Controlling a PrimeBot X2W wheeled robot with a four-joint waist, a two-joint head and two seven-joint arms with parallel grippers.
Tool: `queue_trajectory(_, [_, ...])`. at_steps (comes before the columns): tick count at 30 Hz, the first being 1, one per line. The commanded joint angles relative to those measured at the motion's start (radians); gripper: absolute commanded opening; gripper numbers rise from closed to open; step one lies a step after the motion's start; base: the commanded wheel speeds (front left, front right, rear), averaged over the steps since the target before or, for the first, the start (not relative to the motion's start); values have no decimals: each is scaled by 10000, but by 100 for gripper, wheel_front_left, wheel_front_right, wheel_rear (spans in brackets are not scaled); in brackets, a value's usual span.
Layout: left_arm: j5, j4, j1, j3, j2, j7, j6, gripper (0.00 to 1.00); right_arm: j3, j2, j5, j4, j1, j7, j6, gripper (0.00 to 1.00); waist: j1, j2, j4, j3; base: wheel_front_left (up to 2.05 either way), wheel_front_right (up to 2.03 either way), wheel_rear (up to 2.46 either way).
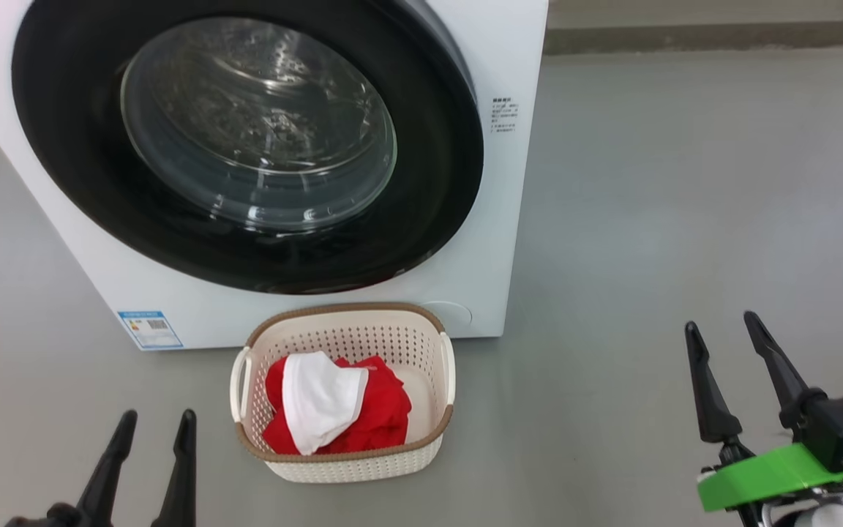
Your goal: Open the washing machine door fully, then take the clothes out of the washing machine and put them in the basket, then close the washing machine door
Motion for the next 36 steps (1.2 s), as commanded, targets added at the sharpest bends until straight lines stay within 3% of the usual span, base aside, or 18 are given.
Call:
queue_trajectory(1, [-24,-301,-123,401,206,-26,105,100,176,-49,15,-363,-83,-64,-34,100,0,0,14,-201,0,0,0])
queue_trajectory(14, [79,-619,761,454,381,37,315,100,-45,-49,160,-1448,1366,-64,-34,100,0,0,-39,-734,0,0,0])
queue_trajectory(31, [244,-719,913,311,404,30,609,100,-131,-49,91,-1399,1618,-64,-34,100,0,0,-89,-894,0,0,0])
queue_trajectory(32, [155,-444,1178,-45,243,37,577,0,-345,92,117,-1175,1899,0,0,0,0,0,-90,-894,0,0,0])
queue_trajectory(36, [199,-73,1202,-128,56,40,581,0,-320,188,115,-790,1972,6,4,0,0,0,-91,-898,0,0,0])
